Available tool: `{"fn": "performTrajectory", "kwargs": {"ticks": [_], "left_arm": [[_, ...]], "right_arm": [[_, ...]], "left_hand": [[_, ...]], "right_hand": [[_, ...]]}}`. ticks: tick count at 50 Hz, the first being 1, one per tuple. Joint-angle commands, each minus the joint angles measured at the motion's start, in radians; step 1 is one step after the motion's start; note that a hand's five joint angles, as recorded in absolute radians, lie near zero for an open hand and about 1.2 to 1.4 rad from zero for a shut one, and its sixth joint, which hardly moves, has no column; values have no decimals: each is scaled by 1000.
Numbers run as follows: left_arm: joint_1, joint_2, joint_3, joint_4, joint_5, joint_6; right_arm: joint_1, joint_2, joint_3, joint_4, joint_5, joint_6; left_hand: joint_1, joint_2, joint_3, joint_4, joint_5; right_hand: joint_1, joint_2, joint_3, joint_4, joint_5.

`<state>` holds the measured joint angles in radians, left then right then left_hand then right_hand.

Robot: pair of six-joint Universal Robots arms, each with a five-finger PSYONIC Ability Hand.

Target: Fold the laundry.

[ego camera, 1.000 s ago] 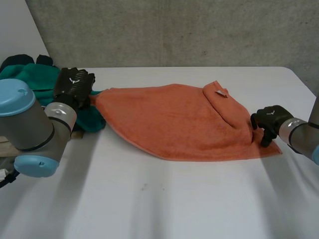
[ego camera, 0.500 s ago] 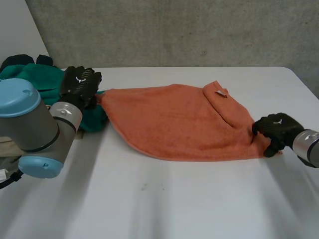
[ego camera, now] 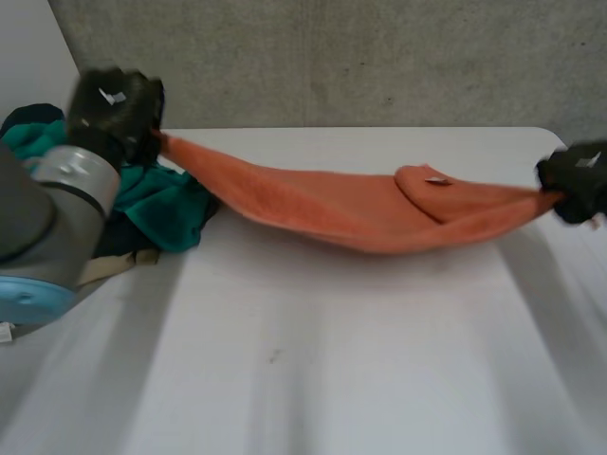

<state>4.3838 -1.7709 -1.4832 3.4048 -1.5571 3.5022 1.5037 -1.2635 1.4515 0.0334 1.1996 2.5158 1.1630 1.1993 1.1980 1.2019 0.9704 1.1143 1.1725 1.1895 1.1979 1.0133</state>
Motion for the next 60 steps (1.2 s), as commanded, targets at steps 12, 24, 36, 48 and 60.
{"fn": "performTrajectory", "kwargs": {"ticks": [12, 24, 36, 48, 60], "left_arm": [[11, 67, -16, -275, 8, 15], [-3, -430, 491, -243, -18, 241], [-20, -509, 825, 341, -29, 201], [-12, -467, 588, 226, -51, 107], [-13, -446, 160, 124, -17, 107]], "right_arm": [[-53, -110, -68, 436, 60, -231], [76, 168, -379, 216, 291, -239], [113, 173, -554, -464, 362, 63], [127, 185, -464, -357, 331, 74], [115, 266, -195, -175, 172, 9]], "left_hand": [[233, 197, 198, 194, 251], [233, 197, 198, 194, 251], [233, 197, 198, 194, 251], [233, 197, 198, 194, 251], [233, 197, 198, 194, 251]], "right_hand": [[282, 224, 207, 198, 208], [282, 224, 207, 198, 208], [282, 224, 207, 198, 208], [282, 224, 207, 198, 208], [282, 224, 207, 198, 208]]}}
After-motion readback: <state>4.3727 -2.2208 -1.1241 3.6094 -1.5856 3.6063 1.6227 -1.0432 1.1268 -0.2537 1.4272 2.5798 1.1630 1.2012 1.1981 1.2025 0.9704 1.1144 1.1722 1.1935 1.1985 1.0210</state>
